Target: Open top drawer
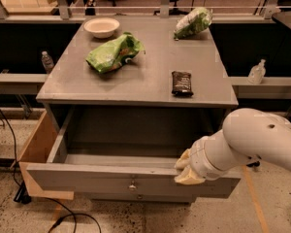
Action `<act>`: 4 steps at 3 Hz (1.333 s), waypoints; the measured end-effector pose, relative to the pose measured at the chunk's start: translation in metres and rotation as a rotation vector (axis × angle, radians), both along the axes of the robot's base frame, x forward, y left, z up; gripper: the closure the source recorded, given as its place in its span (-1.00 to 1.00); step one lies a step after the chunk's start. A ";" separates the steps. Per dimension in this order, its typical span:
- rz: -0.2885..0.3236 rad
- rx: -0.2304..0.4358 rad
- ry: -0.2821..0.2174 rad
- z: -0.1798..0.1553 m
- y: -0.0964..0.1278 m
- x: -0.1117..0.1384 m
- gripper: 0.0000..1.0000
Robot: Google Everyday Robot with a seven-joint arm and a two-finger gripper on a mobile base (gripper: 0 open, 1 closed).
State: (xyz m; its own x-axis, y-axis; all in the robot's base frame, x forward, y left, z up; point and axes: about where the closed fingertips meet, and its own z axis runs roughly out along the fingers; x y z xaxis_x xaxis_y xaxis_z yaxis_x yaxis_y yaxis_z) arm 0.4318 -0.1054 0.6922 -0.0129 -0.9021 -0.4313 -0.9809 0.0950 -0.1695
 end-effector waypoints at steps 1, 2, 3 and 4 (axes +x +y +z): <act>0.002 -0.001 -0.001 0.001 0.001 0.000 -0.23; 0.005 -0.003 -0.002 0.001 0.002 -0.001 -0.86; 0.007 -0.004 -0.003 0.001 0.002 -0.001 -1.00; 0.015 -0.005 -0.007 0.006 -0.001 0.001 -1.00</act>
Offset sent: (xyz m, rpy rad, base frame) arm -0.0004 0.0007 0.0005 -0.0013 -0.0008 0.0020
